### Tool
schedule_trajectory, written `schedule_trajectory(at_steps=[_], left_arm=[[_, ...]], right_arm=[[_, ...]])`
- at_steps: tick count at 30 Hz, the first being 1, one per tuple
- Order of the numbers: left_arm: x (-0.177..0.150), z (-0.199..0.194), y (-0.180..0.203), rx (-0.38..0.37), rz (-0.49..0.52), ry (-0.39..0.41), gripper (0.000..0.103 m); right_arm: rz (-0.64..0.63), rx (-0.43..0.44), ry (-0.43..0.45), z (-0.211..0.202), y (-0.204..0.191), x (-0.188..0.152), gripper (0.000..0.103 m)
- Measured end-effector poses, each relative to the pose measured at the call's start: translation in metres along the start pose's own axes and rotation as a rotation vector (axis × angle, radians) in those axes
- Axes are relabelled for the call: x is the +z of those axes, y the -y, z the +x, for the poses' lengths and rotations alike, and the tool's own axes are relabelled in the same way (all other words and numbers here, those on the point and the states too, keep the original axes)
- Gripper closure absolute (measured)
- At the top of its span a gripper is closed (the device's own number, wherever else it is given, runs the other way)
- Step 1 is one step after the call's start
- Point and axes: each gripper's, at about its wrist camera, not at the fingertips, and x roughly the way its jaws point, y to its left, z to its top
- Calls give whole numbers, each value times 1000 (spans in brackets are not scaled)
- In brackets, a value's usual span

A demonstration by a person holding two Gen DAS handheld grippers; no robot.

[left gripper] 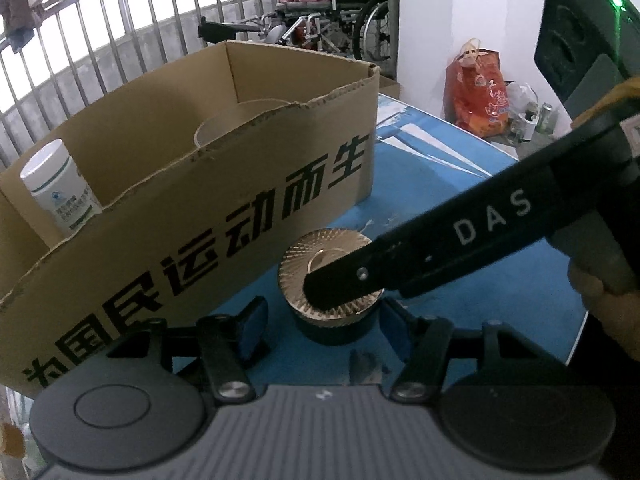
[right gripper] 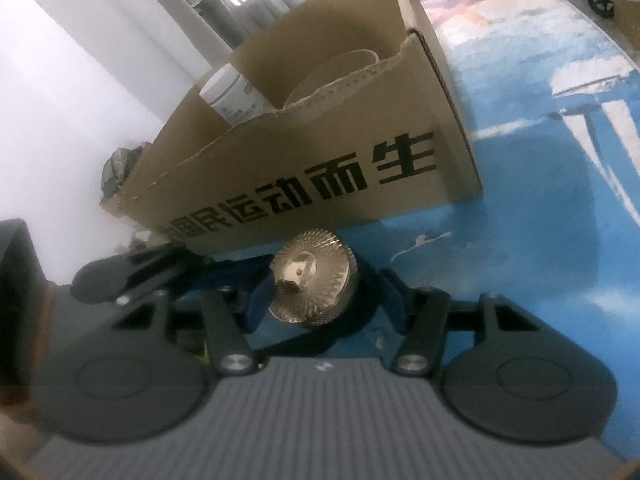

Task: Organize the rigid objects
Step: 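Close the right tool around the gold-lidded black jar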

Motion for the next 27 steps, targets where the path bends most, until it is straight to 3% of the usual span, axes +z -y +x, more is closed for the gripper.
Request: schedule_trajectory(at_steps=[4,18,27], left_arm=[[0,1,0,-16,-8,0,49],[2,-3,4,-2,-22,-4,49],[4,-30,11,-6,-30,46,49]], right_arm=[[-1,5,4,2,0,-1,49],[-31,-27,13,-3,-10,-4,51],[-62,-44,39,-24,-28,-7,51]])
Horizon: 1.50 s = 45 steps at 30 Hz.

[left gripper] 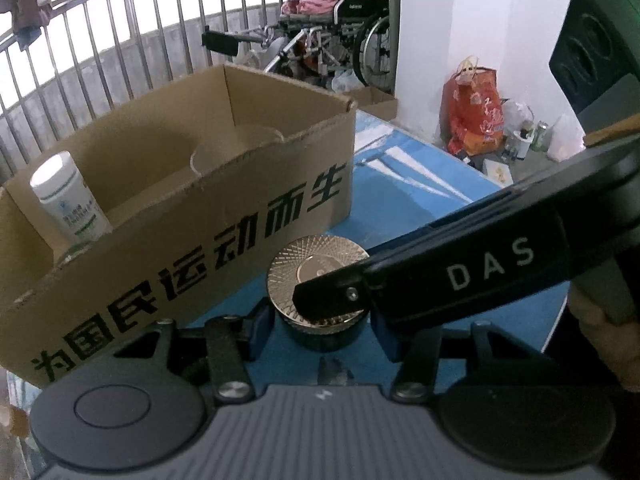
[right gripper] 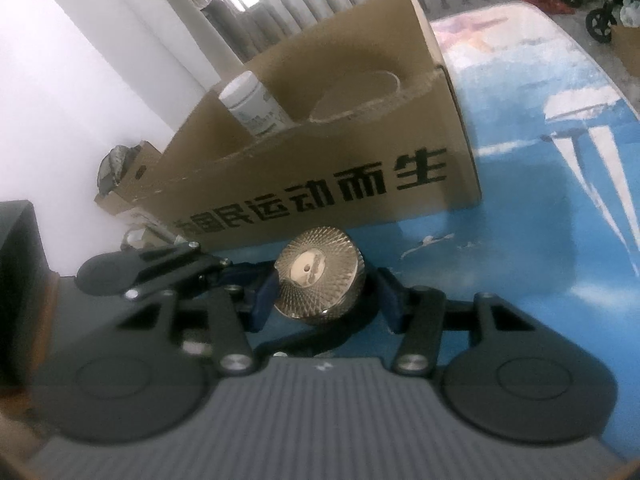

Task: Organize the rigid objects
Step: 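Lift the gold-lidded jar with the right tool and carry it over the box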

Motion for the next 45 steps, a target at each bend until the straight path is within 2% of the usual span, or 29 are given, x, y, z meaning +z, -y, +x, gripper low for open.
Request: schedule_trajectory(at_steps=[12,17,22,27,36,43,45], left_arm=[[14,-64,-2,35,-14,146,49],[33,-86,-18,75,-32,199,49],[55,-93,-42,103,-70,217,49],[82,-80,-72,111,-119,203,49],[122,-20,-118,120,-191,128,49],[139,38,-139,82,-253,35,49],[137,52,-143,64,-267,11,49]], right_arm=[[-113,-21,91,-51,-53,11,51],[-178,-4,129,-63,-80,35,51],[-228,18,134,-61,-98,71,51],[-250,30,111,-43,-104,117,51],[-209,26,28,18,-81,198,51],[-171,-5,-60,70,-46,236,51],[-172,-26,-82,82,-35,236,51]])
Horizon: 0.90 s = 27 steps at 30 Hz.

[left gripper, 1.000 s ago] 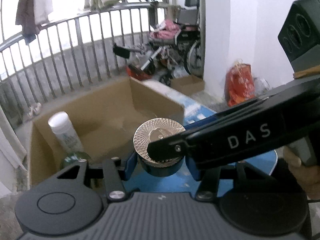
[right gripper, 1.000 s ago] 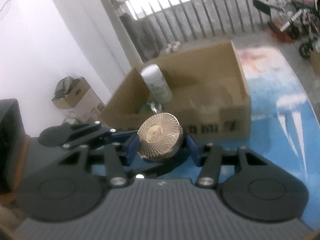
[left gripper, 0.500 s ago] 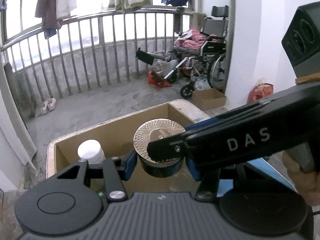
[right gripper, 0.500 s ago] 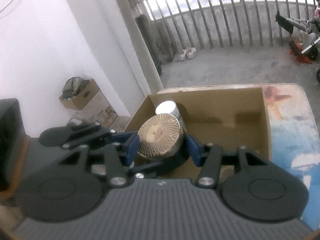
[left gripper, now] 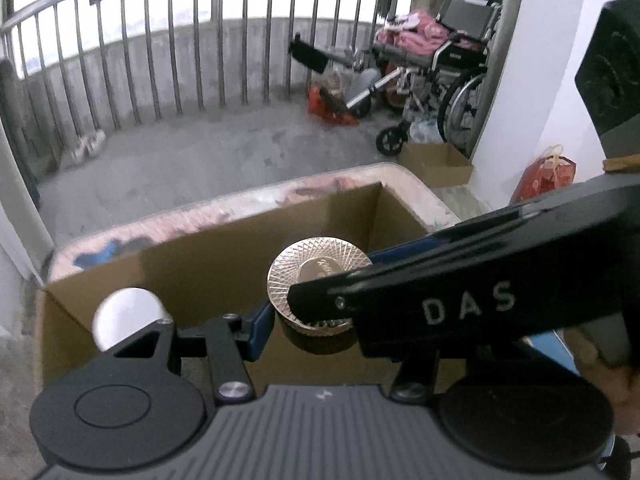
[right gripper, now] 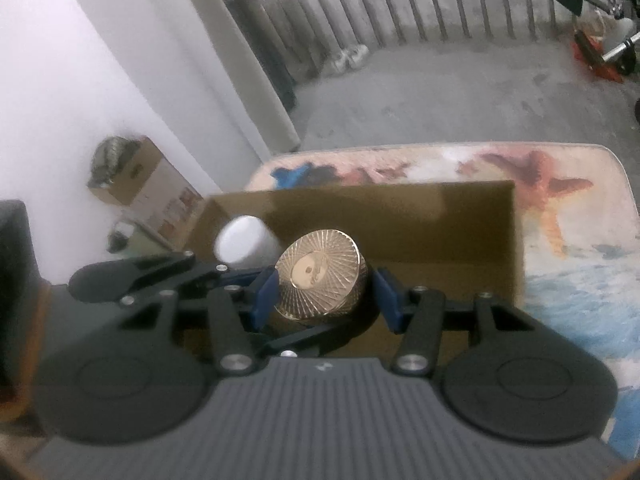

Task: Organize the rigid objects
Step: 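Lift the gold-lidded jar with the right tool and carry it over the box, then lower the gold-lidded jar into the box, open the right tool, withdraw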

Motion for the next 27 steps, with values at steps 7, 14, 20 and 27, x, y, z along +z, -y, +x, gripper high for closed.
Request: schedule_trajectory(at_steps=[7,14,20,27], left_arm=[[-2,36,-3,-6,-20,-57,49],[2,46,-6,-1,-34,-72,49],[5,56,-7,-6,-41,-123,50],[9,51,-4,-17,-20,-95,44]], right_arm=[[-6,-42,-82,36,28,2,52],[-84,-84,-116,54,26,12,54],[-109,-106,-132,59,24,14,57],[-110,-109,-126,59,24,14,58]])
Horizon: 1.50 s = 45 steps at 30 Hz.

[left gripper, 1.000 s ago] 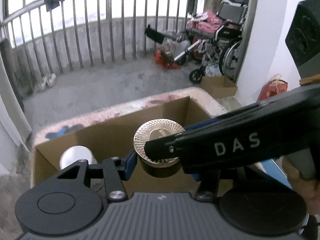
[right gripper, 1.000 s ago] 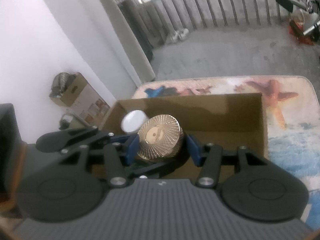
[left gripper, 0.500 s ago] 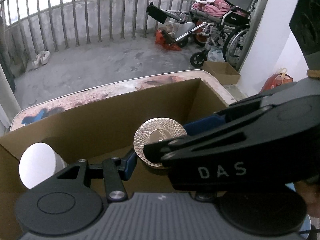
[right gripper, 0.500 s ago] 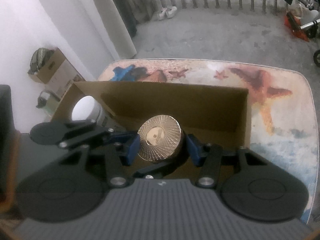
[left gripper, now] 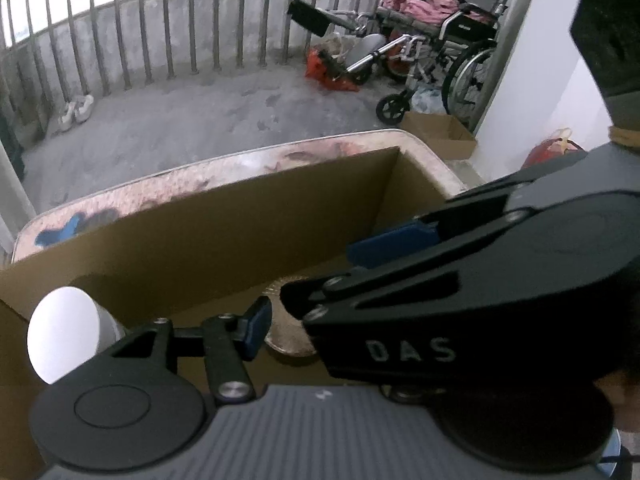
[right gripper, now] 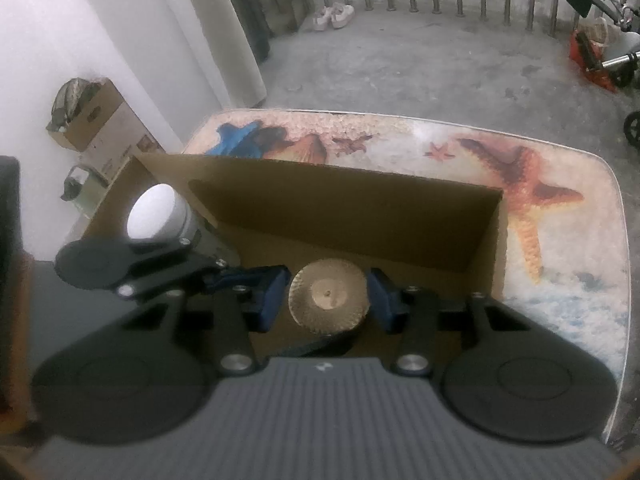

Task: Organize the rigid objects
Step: 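Lower the gold-lidded jar into the box, open the right tool, withdraw, then reach the right tool down to the white charger block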

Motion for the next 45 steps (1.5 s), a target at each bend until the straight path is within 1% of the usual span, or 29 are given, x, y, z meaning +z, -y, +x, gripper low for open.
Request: schedule_trajectory(at_steps=[6,10,17,21,23,25,29,32,36,38,41,45], left_arm=[[0,-8,3,10,-2,12,43],[1,-24,5,18,-1,34,41],[-3,-67,18,28,13,84,36],[-10,-94,25,28,14,112,35],[-17,-111,30,27,18,131,32],[-26,-128,31,28,19,148,29],[-50,-161,38,24,33,174,26],[-75,-184,43,22,57,195,22],[-109,-205,46,29,84,202,21],[-128,-212,45,32,82,202,18],[-158,-219,38,48,69,184,18],[-192,-223,31,78,43,163,18]], right_arm=[[3,1,11,-8,-1,-1,58],[16,19,34,-21,-2,-1,58],[31,53,116,-66,-13,-10,58],[44,68,166,-99,-19,-21,58],[43,70,192,-116,-23,-30,57],[41,71,218,-134,-28,-41,57],[43,83,272,-171,-36,-70,56],[41,102,309,-197,-43,-96,56],[45,135,346,-222,-53,-136,55],[51,151,354,-229,-57,-158,55],[69,178,361,-234,-63,-192,54],[118,212,366,-226,-70,-230,54]])
